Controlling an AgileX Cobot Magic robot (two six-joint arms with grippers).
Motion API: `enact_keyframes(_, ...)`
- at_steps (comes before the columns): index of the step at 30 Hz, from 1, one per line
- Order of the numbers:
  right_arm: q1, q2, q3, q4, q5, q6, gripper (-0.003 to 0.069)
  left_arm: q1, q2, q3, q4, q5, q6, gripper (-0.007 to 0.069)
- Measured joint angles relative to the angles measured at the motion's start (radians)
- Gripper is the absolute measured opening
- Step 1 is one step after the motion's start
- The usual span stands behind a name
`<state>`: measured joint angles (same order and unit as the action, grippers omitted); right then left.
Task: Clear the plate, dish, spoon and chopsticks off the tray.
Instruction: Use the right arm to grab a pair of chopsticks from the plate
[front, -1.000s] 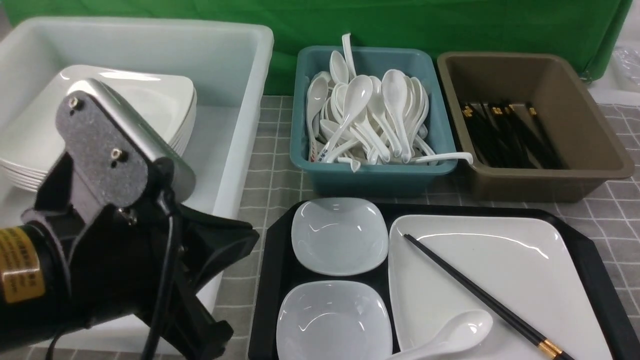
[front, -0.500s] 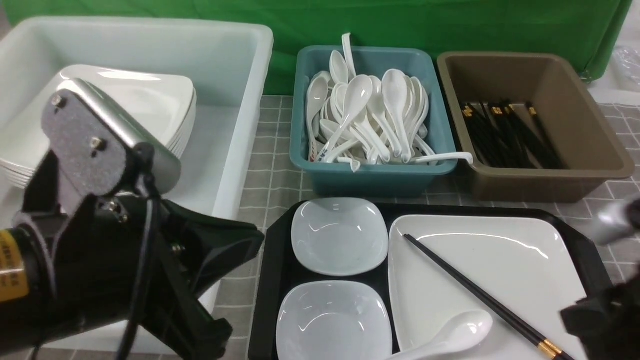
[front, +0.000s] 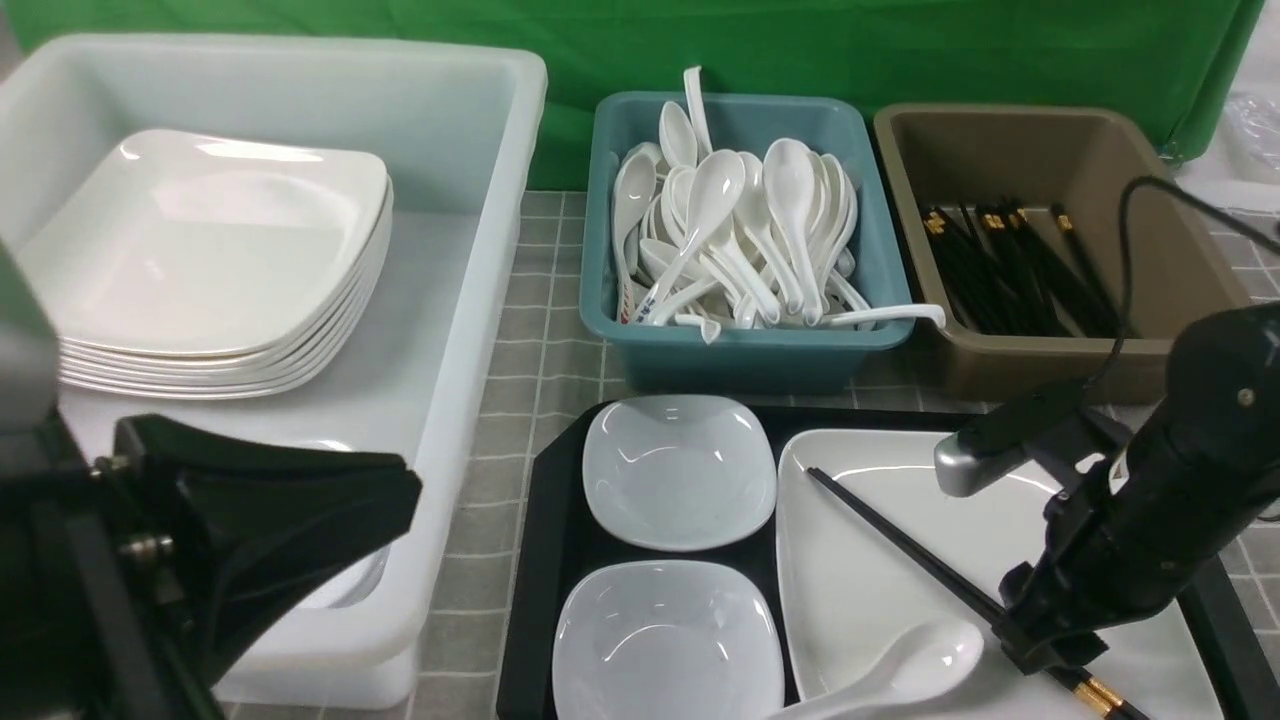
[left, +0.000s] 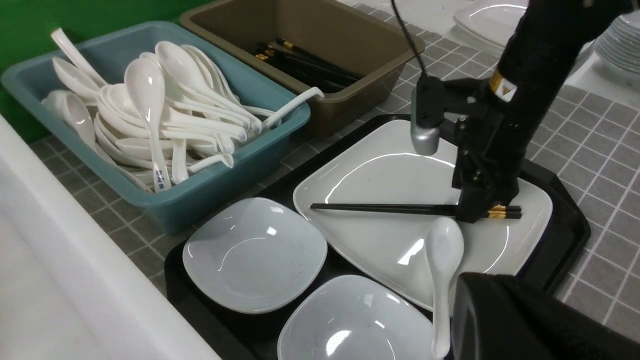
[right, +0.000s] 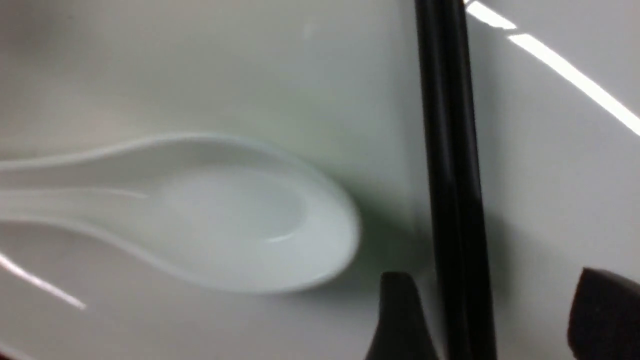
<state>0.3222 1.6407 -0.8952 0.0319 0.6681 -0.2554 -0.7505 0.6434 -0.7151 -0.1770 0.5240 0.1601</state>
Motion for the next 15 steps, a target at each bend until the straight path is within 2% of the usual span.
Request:
enact_keyframes(8, 0.0, 0.055, -0.011, -0.008, -0.015, -0.004, 0.0465, 0.0, -0.01, -0.003, 0.0, 0.015, -0.001, 0.001)
enact_keyframes(12, 0.0, 0.059, -0.015, -0.012, -0.012, -0.025, 0.0389, 0.0, -0.01, -0.003, -0.001, 0.015, -0.001, 0.001)
enact_keyframes(14, 0.0, 0.059, -0.017, -0.016, -0.008, -0.033, 0.0274, 0.0, -0.01, -0.003, -0.002, 0.015, -0.001, 0.001)
enact_keyframes(15, 0.0, 0.059, -0.017, -0.016, -0.007, -0.036, 0.0264, 0.0, -0.01, -0.003, -0.002, 0.015, -0.001, 0.001)
